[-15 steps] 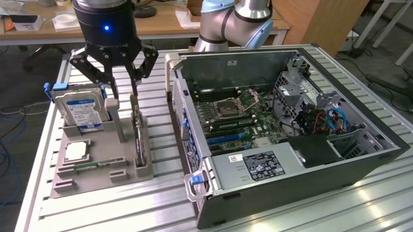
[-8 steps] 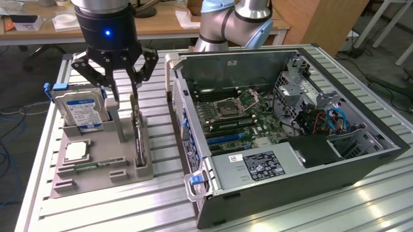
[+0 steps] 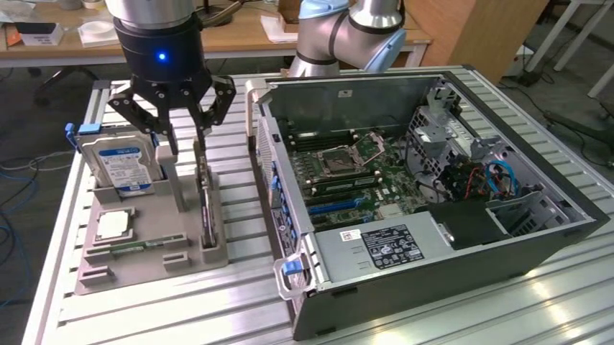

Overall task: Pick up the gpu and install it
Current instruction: 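Pick up the gpu and move the gpu toward the slot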

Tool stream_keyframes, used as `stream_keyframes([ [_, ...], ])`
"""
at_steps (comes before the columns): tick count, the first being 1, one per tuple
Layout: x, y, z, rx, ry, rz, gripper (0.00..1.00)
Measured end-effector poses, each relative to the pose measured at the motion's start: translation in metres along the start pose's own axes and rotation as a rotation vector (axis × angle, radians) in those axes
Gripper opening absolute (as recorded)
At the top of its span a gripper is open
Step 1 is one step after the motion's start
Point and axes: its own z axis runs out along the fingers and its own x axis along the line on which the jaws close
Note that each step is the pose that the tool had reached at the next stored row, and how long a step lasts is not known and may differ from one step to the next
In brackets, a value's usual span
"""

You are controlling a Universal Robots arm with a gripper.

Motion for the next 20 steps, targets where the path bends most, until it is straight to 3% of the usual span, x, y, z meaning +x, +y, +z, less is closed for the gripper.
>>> stream_keyframes([
  [20, 0.0000, -0.0001, 0.0020, -0.0002, -0.0002, 0.000, 0.42],
])
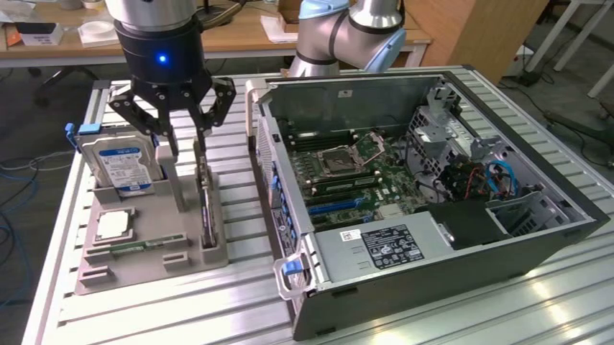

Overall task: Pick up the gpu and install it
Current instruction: 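Pick up the gpu and move the gpu toward the slot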

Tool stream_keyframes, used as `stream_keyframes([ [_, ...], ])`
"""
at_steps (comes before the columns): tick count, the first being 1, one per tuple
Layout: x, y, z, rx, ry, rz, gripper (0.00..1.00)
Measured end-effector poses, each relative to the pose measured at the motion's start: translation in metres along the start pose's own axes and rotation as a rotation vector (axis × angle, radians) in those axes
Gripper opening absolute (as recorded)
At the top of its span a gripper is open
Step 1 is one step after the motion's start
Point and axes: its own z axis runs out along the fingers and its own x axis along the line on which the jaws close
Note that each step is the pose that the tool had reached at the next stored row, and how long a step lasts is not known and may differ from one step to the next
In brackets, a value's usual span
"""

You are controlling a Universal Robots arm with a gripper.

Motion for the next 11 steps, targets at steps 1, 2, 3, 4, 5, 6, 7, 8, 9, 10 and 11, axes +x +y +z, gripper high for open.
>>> stream_keyframes([
  [1, 0.0000, 0.0000, 0.0003, 0.0000, 0.0000, 0.000, 0.42],
  [2, 0.0000, 0.0000, 0.0005, 0.0000, 0.0000, 0.000, 0.42],
  [3, 0.0000, 0.0000, 0.0007, 0.0000, -0.0001, 0.000, 0.42],
  [4, 0.0000, 0.0000, 0.0009, 0.0000, 0.0000, 0.000, 0.42],
  [5, 0.0000, 0.0000, 0.0011, 0.0000, 0.0001, 0.000, 0.42],
  [6, 0.0001, -0.0001, 0.0031, 0.0000, 0.0000, 0.000, 0.42],
  [7, 0.0001, -0.0002, 0.0052, 0.0000, 0.0000, 0.000, 0.42],
  [8, 0.0001, -0.0002, 0.0053, 0.0000, 0.0000, 0.000, 0.42],
  [9, 0.0001, -0.0002, 0.0055, 0.0000, 0.0000, 0.000, 0.42],
  [10, 0.0001, -0.0003, 0.0057, 0.0000, 0.0000, 0.000, 0.42],
  [11, 0.0001, -0.0002, 0.0059, -0.0001, -0.0001, 0.000, 0.42],
])
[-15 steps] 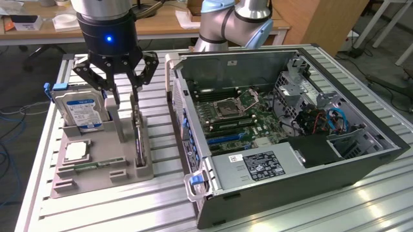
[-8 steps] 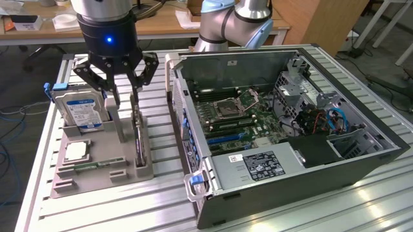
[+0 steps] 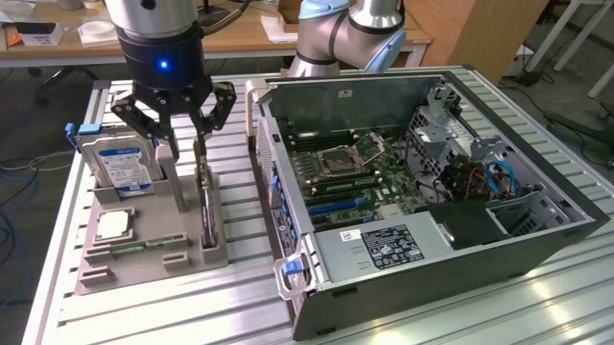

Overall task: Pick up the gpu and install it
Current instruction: 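Pick up the gpu and move the gpu toward the slot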

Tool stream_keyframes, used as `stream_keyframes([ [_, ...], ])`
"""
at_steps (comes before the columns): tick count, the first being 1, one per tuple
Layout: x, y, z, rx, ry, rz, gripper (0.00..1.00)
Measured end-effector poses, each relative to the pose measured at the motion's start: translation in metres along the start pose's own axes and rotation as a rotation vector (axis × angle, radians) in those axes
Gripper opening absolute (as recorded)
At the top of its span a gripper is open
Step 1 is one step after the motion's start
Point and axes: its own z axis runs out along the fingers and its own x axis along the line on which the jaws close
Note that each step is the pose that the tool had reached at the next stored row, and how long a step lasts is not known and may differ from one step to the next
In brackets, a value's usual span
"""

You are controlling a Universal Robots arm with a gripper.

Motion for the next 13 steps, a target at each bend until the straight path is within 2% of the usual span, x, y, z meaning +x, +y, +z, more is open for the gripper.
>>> stream_keyframes([
  [13, 0.0000, -0.0001, 0.0023, 0.0001, 0.0001, 0.000, 0.42],
])
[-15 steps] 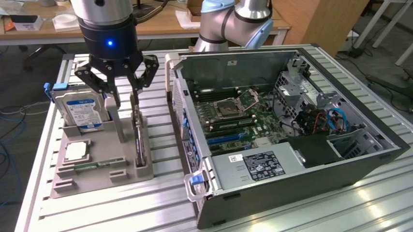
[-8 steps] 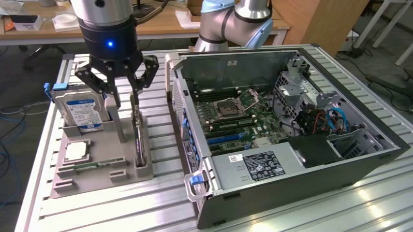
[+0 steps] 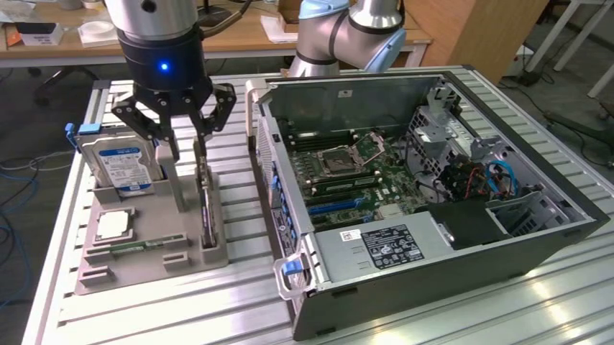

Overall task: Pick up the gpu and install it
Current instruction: 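Pick up the gpu and move the gpu toward the slot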

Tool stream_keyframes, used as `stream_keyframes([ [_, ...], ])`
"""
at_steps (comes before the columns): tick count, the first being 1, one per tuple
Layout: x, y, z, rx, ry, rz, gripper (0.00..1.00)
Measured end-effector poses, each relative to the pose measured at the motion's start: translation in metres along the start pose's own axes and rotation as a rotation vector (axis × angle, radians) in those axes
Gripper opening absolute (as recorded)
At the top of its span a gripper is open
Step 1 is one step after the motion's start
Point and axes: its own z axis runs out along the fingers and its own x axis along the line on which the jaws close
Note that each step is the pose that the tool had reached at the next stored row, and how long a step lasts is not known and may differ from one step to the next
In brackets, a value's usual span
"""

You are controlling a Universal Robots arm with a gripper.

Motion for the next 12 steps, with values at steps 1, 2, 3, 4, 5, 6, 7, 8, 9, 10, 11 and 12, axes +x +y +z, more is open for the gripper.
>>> stream_keyframes([
  [1, 0.0000, 0.0000, 0.0002, 0.0000, 0.0000, 0.000, 0.42],
  [2, 0.0000, 0.0000, 0.0004, -0.0001, -0.0001, 0.000, 0.42],
  [3, 0.0000, 0.0000, 0.0005, 0.0000, 0.0000, 0.000, 0.42],
  [4, 0.0000, 0.0000, 0.0007, 0.0000, 0.0000, 0.000, 0.42],
  [5, 0.0000, 0.0000, 0.0009, 0.0000, 0.0000, 0.000, 0.42],
  [6, 0.0000, 0.0000, 0.0011, 0.0000, 0.0000, 0.000, 0.42],
  [7, 0.0000, 0.0000, 0.0012, 0.0000, 0.0000, 0.000, 0.42],
  [8, 0.0000, -0.0001, 0.0014, 0.0000, 0.0000, 0.000, 0.42],
  [9, 0.0000, -0.0001, 0.0016, 0.0000, 0.0000, 0.000, 0.42],
  [10, 0.0000, -0.0001, 0.0022, 0.0000, 0.0000, 0.000, 0.42],
  [11, 0.0001, -0.0001, 0.0028, 0.0000, 0.0000, 0.000, 0.42],
  [12, 0.0001, -0.0001, 0.0030, 0.0000, 0.0000, 0.000, 0.42],
])
